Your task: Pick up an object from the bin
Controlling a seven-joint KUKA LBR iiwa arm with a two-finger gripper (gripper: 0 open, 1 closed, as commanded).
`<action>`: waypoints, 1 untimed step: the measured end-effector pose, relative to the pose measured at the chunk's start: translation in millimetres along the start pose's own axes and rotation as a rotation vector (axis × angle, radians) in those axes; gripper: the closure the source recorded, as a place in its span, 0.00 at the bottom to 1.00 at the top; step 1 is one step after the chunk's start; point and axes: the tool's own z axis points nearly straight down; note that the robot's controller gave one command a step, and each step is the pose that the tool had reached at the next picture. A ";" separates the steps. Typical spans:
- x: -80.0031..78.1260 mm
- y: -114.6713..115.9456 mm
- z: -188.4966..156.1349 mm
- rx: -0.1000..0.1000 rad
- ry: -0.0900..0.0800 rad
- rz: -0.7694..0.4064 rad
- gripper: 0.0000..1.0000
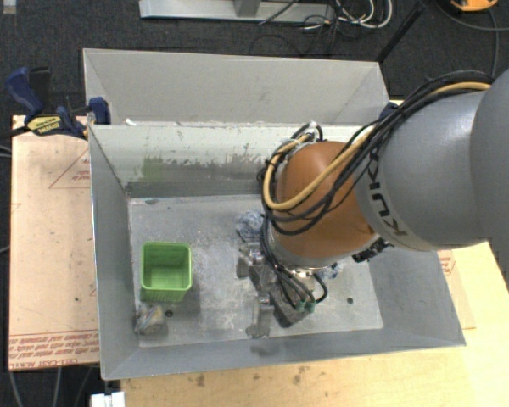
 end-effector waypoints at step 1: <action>-1.9 -0.5 -3.9 -0.001 -0.007 0.003 0.00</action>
Offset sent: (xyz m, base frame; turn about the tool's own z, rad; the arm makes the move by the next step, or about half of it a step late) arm 0.0743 -0.0597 0.0738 -0.0324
